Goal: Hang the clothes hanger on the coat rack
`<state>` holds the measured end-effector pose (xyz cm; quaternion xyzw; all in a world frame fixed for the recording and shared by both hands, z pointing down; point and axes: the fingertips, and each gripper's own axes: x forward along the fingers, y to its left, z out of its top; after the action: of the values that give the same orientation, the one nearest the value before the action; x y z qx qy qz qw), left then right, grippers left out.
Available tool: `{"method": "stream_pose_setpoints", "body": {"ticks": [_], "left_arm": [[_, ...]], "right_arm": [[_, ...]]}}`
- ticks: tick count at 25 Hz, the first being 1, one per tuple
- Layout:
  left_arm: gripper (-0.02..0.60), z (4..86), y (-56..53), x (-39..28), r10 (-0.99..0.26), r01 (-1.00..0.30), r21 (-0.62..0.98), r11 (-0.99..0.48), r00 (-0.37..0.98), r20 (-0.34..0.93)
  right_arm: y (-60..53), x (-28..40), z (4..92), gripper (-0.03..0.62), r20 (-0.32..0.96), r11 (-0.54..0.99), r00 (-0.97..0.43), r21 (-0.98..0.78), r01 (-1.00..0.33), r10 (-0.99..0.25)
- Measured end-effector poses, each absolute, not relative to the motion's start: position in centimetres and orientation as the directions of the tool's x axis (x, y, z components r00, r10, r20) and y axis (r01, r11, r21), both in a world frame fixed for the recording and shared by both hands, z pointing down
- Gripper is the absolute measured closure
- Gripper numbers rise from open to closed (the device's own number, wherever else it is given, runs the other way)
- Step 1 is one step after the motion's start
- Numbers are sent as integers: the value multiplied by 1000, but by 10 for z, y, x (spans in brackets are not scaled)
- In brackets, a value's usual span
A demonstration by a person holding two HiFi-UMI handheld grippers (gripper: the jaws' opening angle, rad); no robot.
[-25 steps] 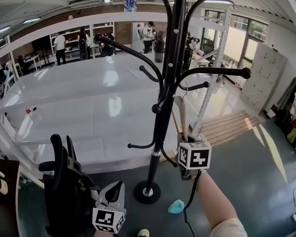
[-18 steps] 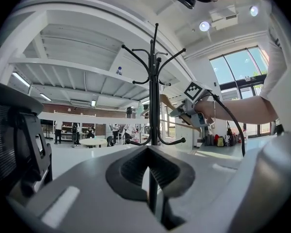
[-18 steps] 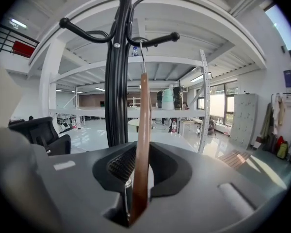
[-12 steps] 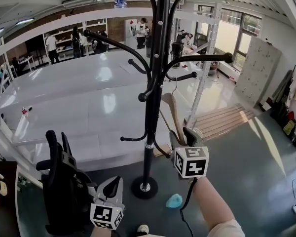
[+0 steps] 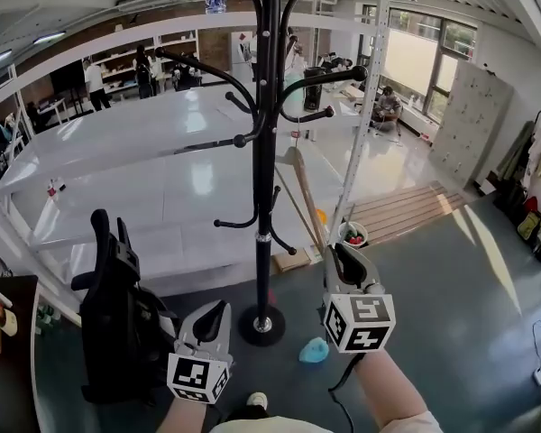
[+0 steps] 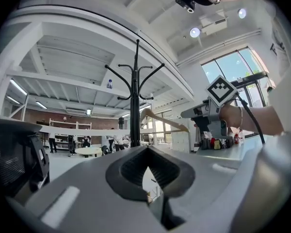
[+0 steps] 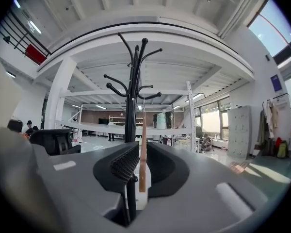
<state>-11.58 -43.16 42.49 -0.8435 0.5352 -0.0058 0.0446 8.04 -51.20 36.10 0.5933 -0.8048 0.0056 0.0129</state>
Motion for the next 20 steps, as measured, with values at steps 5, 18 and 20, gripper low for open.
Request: {"method": "stream_pose_setpoints", "body": {"ticks": [5,18,20], "left_arm": [[581,414,-395,-93,-900,-900,-86,-427,432,-59],[581,427,-294,-55,-911,-910,-77,-407,410,-30],[581,427,-281,-56,-914,-912,-75,-402,405,-28]], "right_arm": [[-461,88,380,566,38,327,-327,-17,-945,-944],[-344,108,448,568,153,403,-407,-60,-913,-900],[-327,109,453,568,164,404,-410,-69,-912,-897]]}}
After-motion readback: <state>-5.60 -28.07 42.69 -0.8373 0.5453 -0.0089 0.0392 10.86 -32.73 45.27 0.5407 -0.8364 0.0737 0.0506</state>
